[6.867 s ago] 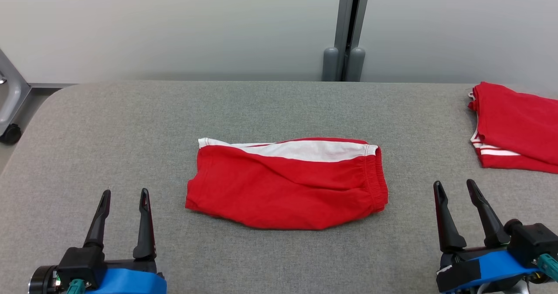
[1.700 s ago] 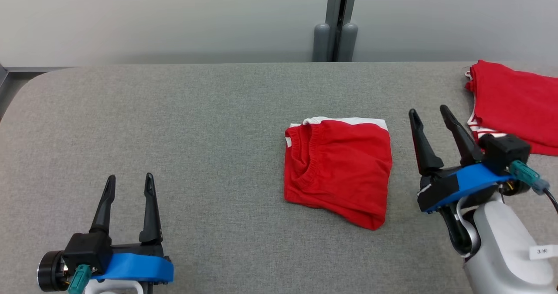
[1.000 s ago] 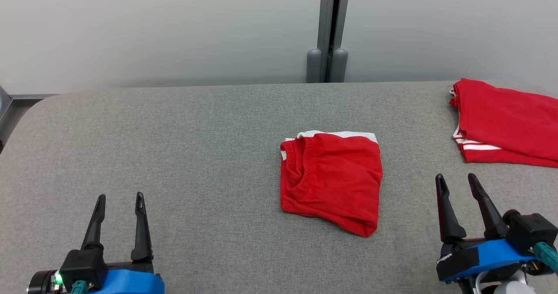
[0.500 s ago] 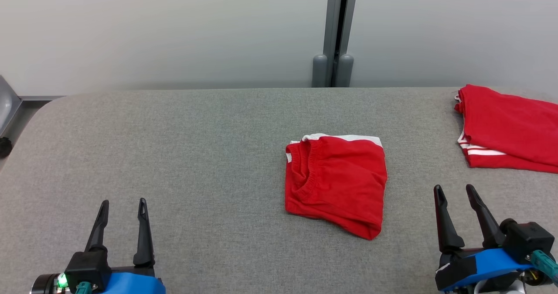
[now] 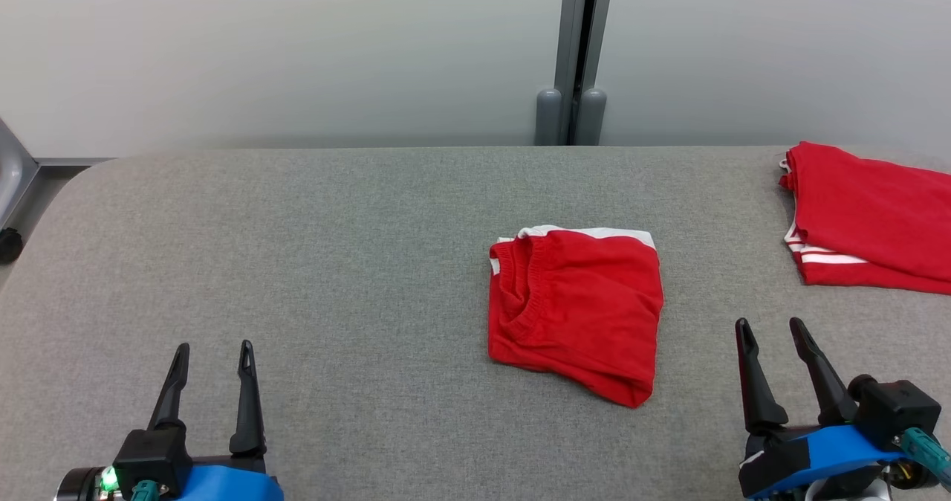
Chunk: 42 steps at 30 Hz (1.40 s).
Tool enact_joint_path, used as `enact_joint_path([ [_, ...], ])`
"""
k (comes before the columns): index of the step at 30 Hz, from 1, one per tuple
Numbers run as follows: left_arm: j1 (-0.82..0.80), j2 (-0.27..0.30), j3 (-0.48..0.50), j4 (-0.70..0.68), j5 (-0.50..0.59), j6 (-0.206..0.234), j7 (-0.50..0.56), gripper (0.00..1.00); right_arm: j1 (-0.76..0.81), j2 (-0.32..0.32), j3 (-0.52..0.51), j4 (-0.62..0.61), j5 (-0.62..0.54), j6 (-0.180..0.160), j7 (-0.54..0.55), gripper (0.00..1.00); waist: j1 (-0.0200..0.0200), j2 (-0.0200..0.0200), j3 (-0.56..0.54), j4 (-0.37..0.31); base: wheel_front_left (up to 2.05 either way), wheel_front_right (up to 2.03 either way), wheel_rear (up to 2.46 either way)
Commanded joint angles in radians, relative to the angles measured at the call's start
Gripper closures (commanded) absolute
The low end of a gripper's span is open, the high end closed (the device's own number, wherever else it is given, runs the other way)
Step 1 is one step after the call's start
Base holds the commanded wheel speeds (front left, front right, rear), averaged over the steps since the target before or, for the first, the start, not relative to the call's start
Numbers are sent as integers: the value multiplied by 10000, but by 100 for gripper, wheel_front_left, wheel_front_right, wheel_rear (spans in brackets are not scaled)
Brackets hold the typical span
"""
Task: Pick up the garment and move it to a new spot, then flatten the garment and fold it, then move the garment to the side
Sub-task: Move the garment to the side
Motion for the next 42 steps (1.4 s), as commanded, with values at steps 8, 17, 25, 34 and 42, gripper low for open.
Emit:
enact_joint_path([
  [8, -36, 108, -20, -67, -76, 119, -45, 0, -412, 11, -187, 7, -238, 1, 105, 0, 0, -1, 129, 23, 0, 0, 0],
  [17, -422, 63, -244, -132, -95, 135, -46, 0, -1869, -126, -14, -98, -730, 1, 665, 0, 0, -1, 521, 247, 0, 0, 0],
  [25, -778, -37, -389, -86, -187, 109, -46, 0, -3117, -237, 116, 1230, -692, 1, 1482, 0, 0, -1, 950, 709, 0, 0, 0],
  [34, -1135, -140, -511, -65, -269, 144, -46, 0, -3585, -348, -150, 3550, -891, 1, 1453, 0, 0, -1, 1398, 1226, 0, 0, 0],
  [42, -1363, -199, -584, 36, -325, 101, -47, 0, -3805, -333, -259, 5237, -956, 1, 1167, 0, 0, -1, 1659, 1505, 0, 0, 0],
])
